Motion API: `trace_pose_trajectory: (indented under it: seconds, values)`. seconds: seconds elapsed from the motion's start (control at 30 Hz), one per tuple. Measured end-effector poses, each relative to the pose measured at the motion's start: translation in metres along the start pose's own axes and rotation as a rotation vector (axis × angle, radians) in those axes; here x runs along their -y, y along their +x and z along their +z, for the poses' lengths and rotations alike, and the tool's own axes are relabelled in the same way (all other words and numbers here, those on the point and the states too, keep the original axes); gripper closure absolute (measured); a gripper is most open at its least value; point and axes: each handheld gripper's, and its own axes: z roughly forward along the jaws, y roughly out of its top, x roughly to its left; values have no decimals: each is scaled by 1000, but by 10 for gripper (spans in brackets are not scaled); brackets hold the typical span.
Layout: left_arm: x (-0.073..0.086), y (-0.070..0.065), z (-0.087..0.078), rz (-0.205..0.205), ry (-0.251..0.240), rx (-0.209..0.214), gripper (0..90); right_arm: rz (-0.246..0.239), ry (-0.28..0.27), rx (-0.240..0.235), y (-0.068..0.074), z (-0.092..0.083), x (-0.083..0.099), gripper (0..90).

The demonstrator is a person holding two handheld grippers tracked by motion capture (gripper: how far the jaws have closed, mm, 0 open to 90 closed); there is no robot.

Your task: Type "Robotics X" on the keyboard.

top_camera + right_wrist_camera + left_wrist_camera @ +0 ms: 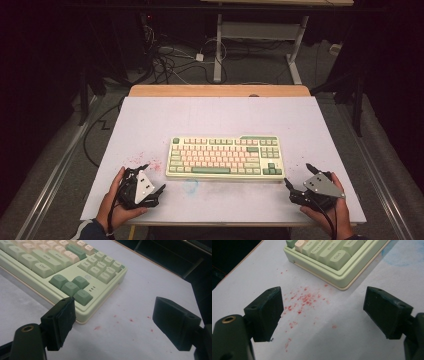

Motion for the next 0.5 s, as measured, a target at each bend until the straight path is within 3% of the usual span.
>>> trace_pose_trajectory:
  seconds: [0.5]
  values:
    - [1,-2,1,2,6,5,152,-6,1,-6,2,0,0,193]
